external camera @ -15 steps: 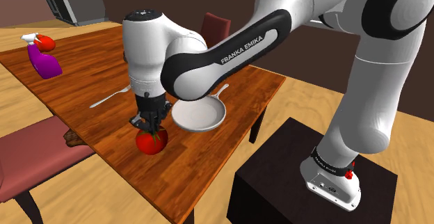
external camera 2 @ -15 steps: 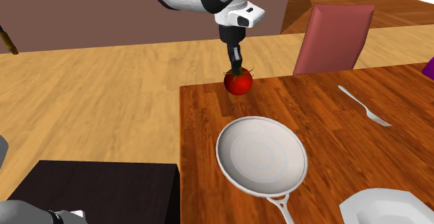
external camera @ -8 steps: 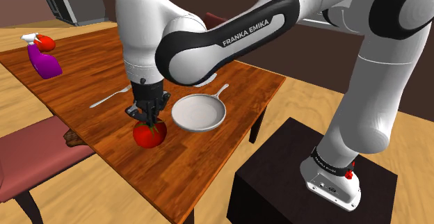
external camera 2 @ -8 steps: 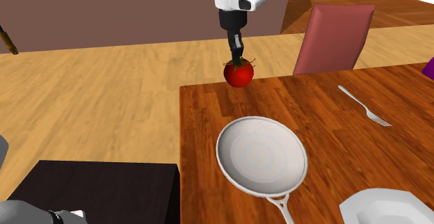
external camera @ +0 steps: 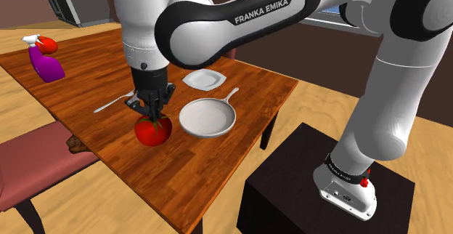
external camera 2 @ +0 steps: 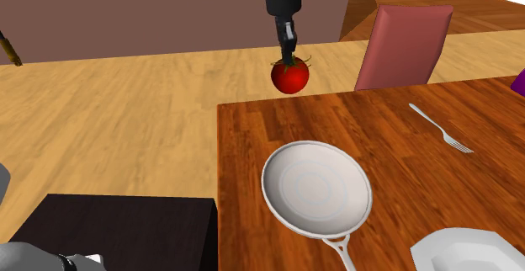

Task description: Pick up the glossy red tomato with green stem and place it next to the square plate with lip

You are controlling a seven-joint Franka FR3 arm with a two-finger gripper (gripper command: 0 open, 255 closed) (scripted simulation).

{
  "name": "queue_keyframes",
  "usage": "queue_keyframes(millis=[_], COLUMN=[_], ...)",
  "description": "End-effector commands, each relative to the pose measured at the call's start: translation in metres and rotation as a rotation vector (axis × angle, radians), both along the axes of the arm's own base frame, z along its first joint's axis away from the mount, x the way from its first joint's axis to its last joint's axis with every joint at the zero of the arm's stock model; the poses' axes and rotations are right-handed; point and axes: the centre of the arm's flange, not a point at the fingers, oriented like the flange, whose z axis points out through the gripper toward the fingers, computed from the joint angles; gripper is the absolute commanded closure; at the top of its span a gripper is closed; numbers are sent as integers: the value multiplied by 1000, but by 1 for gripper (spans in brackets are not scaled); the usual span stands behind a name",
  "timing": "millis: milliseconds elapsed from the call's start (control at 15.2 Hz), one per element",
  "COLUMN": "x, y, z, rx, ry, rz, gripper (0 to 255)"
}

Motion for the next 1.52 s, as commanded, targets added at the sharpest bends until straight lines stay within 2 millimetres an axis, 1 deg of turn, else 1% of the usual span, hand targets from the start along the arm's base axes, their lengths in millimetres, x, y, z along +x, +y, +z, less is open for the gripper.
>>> queue_keyframes(millis=[0,462,528,1452], x=[0,0,0,39], y=[-1,-1,-1,-181], z=[12,49,50,51], rx=[0,0,0,0], ry=[0,0,0,0], rz=[0,0,0,0], gripper=[255,255,255,255])
